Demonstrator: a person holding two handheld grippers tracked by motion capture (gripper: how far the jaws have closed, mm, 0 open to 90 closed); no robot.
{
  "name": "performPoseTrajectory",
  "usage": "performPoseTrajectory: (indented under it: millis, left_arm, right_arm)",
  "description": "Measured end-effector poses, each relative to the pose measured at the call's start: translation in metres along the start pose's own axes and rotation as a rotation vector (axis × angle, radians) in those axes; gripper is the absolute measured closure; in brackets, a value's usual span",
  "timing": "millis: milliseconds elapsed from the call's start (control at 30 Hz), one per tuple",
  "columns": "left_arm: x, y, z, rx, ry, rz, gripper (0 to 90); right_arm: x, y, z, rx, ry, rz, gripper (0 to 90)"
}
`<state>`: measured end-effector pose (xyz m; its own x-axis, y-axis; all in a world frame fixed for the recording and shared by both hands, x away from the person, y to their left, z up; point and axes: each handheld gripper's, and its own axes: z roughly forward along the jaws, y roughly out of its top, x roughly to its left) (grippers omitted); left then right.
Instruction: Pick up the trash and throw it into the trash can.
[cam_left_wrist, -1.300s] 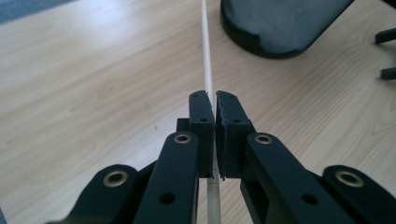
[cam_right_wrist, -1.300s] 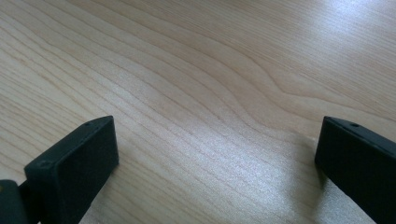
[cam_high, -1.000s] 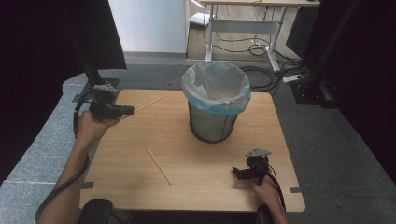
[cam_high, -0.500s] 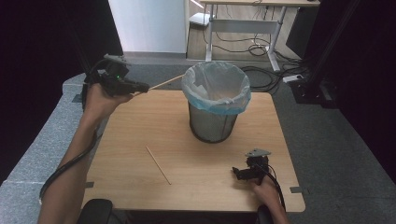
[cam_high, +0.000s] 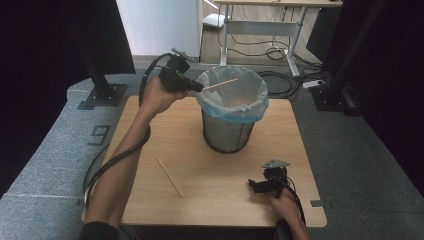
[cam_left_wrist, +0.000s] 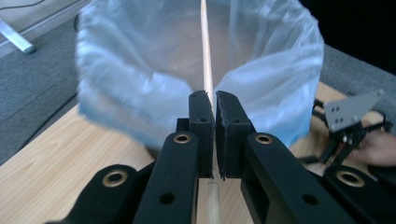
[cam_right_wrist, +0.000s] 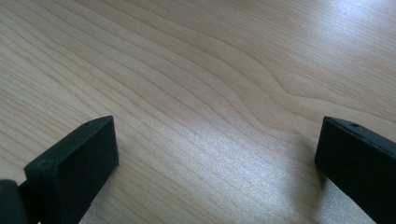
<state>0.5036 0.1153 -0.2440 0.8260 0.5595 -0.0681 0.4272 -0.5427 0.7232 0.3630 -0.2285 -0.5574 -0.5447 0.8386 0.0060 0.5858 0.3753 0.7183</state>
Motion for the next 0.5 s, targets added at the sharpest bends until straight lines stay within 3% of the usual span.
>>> performPoseTrajectory:
  millis: [33,100,233,267,367,500]
  left_arm:
    - [-0.002,0.004,0.006,-0.018,0.009,0.005,82.0]
    - [-0.002,0.005,0.010,-0.014,0.000,-0.006,61.2]
    - [-0.002,-0.004,0.008,-0.011,0.074,0.024,40.7]
    - [-0.001,-0.007,0.007,-0.015,0.079,0.022,40.7]
    - [0.005,-0.022,-0.002,-0.029,0.107,-0.005,26.5]
    - [0.012,-0.049,-0.014,-0.039,0.146,-0.033,19.7]
  right_arm:
    - [0.000,0.000,0.000,0.001,0.001,-0.002,0.0]
    - [0.001,0.000,0.000,0.001,0.003,-0.004,0.0]
    - [0.001,0.000,0.000,0.000,0.009,-0.008,0.0]
    - [0.001,0.000,0.000,0.000,0.009,-0.008,0.0]
    - [0.002,0.000,0.000,0.000,0.010,-0.009,0.0]
    - [0.002,0.000,0.000,0.000,0.010,-0.009,0.0]
